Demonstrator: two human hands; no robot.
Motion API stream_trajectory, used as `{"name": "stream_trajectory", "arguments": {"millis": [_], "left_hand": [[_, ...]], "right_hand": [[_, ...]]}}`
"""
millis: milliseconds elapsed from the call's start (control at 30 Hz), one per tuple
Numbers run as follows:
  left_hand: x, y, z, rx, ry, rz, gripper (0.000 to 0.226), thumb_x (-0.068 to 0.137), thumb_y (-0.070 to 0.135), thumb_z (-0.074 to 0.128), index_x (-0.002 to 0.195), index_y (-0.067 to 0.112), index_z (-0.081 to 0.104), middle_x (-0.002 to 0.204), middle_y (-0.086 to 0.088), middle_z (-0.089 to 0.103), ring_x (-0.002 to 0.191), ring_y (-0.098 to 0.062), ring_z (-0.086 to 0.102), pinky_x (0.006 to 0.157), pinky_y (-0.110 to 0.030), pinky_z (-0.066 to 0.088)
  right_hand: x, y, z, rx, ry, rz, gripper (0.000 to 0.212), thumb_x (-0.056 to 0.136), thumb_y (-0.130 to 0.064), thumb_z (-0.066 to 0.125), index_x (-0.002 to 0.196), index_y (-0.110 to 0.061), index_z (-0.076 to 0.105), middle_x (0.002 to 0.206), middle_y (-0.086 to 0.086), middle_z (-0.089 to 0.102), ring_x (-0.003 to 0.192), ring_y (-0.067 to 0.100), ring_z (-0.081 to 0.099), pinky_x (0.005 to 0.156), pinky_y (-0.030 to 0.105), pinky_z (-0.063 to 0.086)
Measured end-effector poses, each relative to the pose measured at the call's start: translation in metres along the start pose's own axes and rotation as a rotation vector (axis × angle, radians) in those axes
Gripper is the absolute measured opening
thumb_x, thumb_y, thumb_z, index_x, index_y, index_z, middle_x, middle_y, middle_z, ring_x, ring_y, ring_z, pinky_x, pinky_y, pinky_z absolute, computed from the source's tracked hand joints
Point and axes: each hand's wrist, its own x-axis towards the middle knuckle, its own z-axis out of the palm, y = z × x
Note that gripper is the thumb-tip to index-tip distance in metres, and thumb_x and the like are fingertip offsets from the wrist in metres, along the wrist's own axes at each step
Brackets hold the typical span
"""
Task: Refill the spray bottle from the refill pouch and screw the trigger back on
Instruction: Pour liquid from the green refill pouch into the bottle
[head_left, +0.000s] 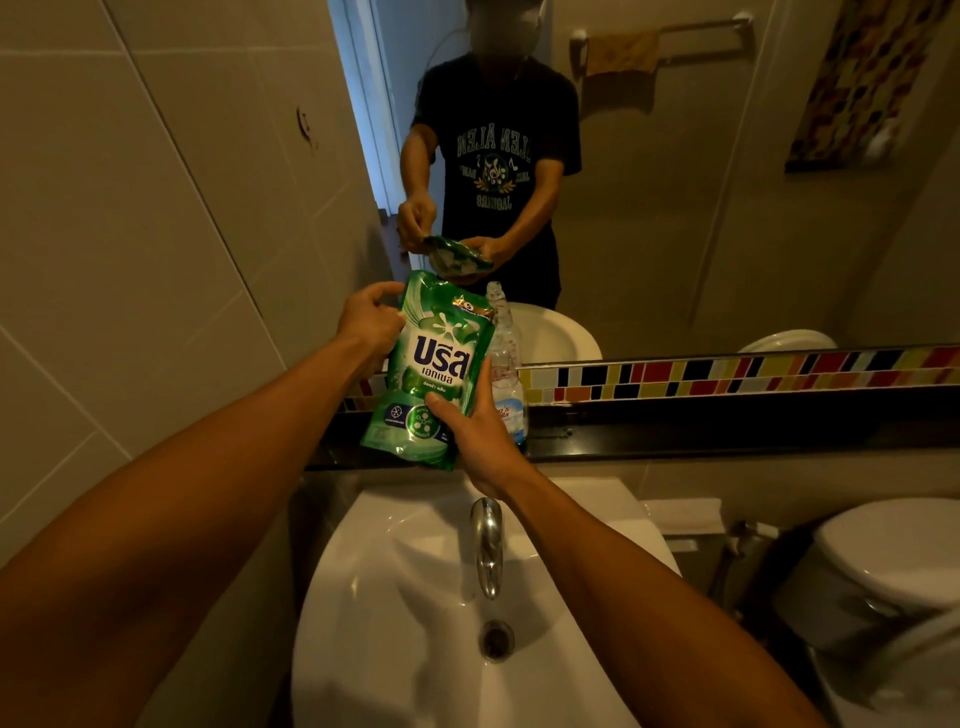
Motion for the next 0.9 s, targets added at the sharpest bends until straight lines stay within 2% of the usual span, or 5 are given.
{"name": "stream_trajectory", "arguments": {"millis": [167, 300, 600, 900], "left_hand": [[0.001, 0.004, 0.000, 0.038, -0.008, 0.010, 0.047, 0.093, -0.005, 0.052, 0.135, 0.016, 0.054, 0.111, -0.012, 0.062, 0.066, -0.012, 0.060, 0.039, -0.015, 0.047], [0.001, 0.006, 0.001, 0.043, -0.017, 0.005, 0.047, 0.092, -0.005, 0.054, 0.134, 0.016, 0.056, 0.118, -0.014, 0.063, 0.081, -0.018, 0.064, 0.057, -0.024, 0.051], [0.003, 0.009, -0.001, 0.039, -0.026, -0.028, 0.049, 0.088, -0.008, 0.058, 0.132, 0.015, 0.058, 0.111, -0.013, 0.066, 0.074, -0.013, 0.063, 0.055, -0.025, 0.050], [0.002, 0.015, -0.001, 0.030, -0.046, -0.041, 0.049, 0.090, -0.008, 0.056, 0.133, 0.015, 0.057, 0.103, -0.007, 0.066, 0.072, -0.013, 0.063, 0.051, -0.022, 0.050]], "right_hand": [[-0.001, 0.001, 0.004, 0.037, 0.016, 0.008, 0.101, 0.095, -0.017, 0.074, 0.163, -0.049, 0.007, 0.148, 0.006, 0.061, 0.132, 0.032, 0.063, 0.104, 0.067, 0.052], [-0.005, -0.001, 0.009, 0.086, 0.013, 0.008, 0.102, 0.097, -0.013, 0.072, 0.163, -0.049, 0.004, 0.150, 0.008, 0.059, 0.131, 0.033, 0.064, 0.103, 0.068, 0.052], [-0.010, -0.006, 0.014, 0.137, 0.018, 0.013, 0.100, 0.099, -0.006, 0.068, 0.164, -0.046, 0.002, 0.149, 0.011, 0.060, 0.129, 0.033, 0.065, 0.103, 0.065, 0.053], [-0.011, -0.009, 0.018, 0.191, 0.014, 0.002, 0.097, 0.101, -0.004, 0.065, 0.164, -0.046, 0.004, 0.146, 0.010, 0.062, 0.126, 0.030, 0.067, 0.098, 0.054, 0.060]]}}
